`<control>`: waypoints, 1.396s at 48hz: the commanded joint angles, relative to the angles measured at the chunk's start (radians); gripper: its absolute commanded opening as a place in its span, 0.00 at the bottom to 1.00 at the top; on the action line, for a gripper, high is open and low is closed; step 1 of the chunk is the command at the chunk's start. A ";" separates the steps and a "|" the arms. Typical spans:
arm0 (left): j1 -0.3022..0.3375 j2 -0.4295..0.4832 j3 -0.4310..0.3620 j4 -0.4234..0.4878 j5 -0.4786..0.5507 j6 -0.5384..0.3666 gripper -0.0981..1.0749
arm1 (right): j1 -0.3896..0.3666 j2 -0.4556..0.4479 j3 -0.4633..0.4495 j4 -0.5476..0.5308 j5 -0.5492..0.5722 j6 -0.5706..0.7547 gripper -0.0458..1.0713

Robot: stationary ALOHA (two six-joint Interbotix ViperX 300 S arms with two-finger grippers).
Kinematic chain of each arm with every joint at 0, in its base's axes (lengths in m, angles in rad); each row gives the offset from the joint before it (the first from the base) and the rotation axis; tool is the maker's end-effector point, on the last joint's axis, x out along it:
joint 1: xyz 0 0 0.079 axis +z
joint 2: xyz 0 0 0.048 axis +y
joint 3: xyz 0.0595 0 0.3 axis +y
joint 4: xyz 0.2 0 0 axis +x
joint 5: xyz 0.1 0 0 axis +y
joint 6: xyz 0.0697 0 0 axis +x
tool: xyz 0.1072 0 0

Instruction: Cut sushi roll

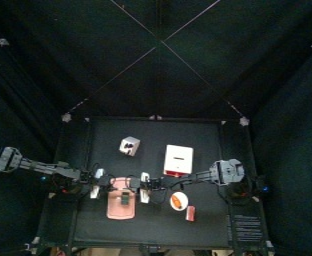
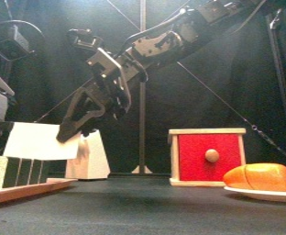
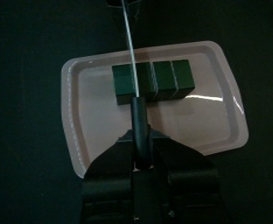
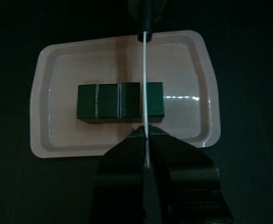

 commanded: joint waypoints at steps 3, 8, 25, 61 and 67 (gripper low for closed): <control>0.006 -0.002 -0.038 0.015 -0.006 0.002 0.41 | -0.017 -0.057 -0.017 -0.002 -0.025 -0.005 0.26; 0.011 -0.002 -0.038 0.018 -0.006 0.002 0.41 | -0.017 -0.057 -0.017 -0.002 -0.025 -0.005 0.26; 0.029 -0.003 -0.021 0.017 -0.006 0.002 0.41 | -0.020 -0.046 -0.017 -0.002 -0.025 -0.003 0.26; -0.002 0.106 -0.026 -0.069 -0.014 0.003 0.40 | -0.018 -0.017 -0.005 0.008 -0.025 -0.003 0.26; -0.002 0.124 -0.028 -0.071 -0.015 0.003 0.40 | -0.015 -0.005 -0.002 0.014 -0.025 -0.003 0.26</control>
